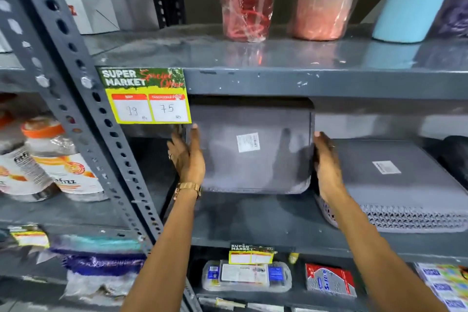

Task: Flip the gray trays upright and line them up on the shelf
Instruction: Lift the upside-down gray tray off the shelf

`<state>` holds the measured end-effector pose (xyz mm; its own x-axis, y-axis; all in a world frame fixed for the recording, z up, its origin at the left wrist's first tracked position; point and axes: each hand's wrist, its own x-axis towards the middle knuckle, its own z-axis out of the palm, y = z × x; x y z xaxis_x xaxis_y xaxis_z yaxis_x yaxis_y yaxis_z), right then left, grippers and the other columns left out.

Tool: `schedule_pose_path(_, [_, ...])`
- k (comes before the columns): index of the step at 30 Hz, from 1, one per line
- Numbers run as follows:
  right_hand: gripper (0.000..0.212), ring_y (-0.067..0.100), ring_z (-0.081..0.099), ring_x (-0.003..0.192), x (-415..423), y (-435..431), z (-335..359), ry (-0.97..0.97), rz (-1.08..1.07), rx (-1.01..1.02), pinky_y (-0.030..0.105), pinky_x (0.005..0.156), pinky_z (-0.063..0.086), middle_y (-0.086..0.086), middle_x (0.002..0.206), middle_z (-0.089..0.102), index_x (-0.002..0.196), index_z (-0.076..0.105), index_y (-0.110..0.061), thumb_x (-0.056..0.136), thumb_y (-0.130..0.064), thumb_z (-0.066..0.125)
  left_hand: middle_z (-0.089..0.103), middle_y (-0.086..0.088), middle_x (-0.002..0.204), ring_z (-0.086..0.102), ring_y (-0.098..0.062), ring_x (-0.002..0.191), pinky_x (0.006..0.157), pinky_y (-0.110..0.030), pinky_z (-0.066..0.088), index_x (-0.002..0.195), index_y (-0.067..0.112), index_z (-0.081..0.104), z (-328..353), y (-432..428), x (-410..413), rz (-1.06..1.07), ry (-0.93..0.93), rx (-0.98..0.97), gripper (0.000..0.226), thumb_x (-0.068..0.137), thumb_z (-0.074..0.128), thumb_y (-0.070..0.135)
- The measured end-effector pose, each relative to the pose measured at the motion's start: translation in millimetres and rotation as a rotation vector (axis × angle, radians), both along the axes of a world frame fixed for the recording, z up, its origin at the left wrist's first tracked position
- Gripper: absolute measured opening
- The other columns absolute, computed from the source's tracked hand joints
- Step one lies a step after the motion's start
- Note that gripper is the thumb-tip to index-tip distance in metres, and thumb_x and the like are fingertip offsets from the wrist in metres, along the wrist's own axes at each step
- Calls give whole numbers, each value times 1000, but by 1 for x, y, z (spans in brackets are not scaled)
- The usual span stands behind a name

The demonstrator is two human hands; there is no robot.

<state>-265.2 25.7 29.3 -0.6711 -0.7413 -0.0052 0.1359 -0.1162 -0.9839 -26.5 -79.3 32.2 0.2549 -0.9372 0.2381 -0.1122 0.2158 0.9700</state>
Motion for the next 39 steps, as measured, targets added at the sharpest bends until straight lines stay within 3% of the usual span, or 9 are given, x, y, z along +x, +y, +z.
schedule_pose_path(5, [70, 20, 56, 121, -12, 1, 3, -138, -3, -42, 33, 103, 43, 6, 132, 60, 130, 55, -17, 80, -66, 44, 52, -1, 136, 46, -20, 127, 106, -37, 34, 132, 21, 52, 11, 5, 7, 68, 225, 27, 79, 75, 38, 74])
schedule_pose_path(9, [116, 28, 55, 121, -13, 9, -10, -98, 48, 320, 49, 107, 39, 8, 135, 59, 131, 53, -23, 43, -97, 37, 51, -8, 130, 47, -24, 118, 98, -40, 32, 115, 20, 55, -8, 11, 19, 31, 120, 324, 62, 84, 38, 71])
schedule_pose_path(14, [70, 34, 53, 121, -21, 14, -21, 284, 150, 605, 46, 103, 42, 16, 137, 54, 134, 51, -18, 78, -61, 51, 56, -4, 113, 51, -23, 108, 90, -37, 34, 100, 19, 56, -31, 17, 30, -39, -60, 472, 57, 73, 51, 69])
schedule_pose_path(18, [52, 33, 54, 116, -19, 25, -30, 402, 252, 648, 36, 95, 41, 15, 130, 57, 131, 49, -10, 90, -41, 53, 47, -19, 142, 47, -39, 126, 105, -46, 38, 140, 10, 34, -39, 32, 30, -27, -356, 548, 81, 79, 57, 58])
schedule_pose_path(25, [34, 25, 60, 89, -39, 44, -16, 465, 256, 585, 37, 82, 49, 4, 90, 66, 99, 65, -20, 83, -49, 59, 46, -30, 135, 43, -45, 126, 106, -52, 36, 138, 0, 33, -19, 65, -23, 108, -901, 162, 79, 79, 67, 41])
schedule_pose_path(28, [15, 26, 66, 90, -72, 56, -2, 468, 180, 405, 43, 90, 52, -2, 78, 66, 77, 68, -29, 77, -44, 67, 61, -19, 119, 58, -36, 108, 90, -40, 45, 127, 10, 50, -5, 81, -78, -95, -707, -40, 54, 82, 67, 34])
schedule_pose_path(31, [14, 19, 64, 94, -122, 73, 7, 490, 69, 327, 34, 94, 49, 2, 90, 70, 90, 72, -15, 84, -26, 67, 68, -5, 102, 64, -20, 95, 85, -40, 54, 111, 14, 62, 7, 109, -148, -377, -457, -80, 36, 81, 68, 33])
schedule_pose_path(35, [39, 34, 65, 102, -210, 100, 1, 581, 9, 448, 35, 86, 47, 19, 102, 71, 93, 70, -4, 74, -38, 70, 69, -8, 111, 65, -24, 103, 94, -41, 51, 115, 14, 60, -2, 134, -240, -638, -504, 54, 52, 75, 60, 45])
schedule_pose_path(39, [66, 37, 60, 108, -290, 131, -7, 680, 14, 734, 38, 84, 45, 24, 112, 66, 107, 62, 5, 66, -44, 79, 60, -15, 130, 54, -34, 121, 103, -40, 42, 125, 10, 53, -14, 145, -297, -468, -617, 163, 75, 71, 46, 63])
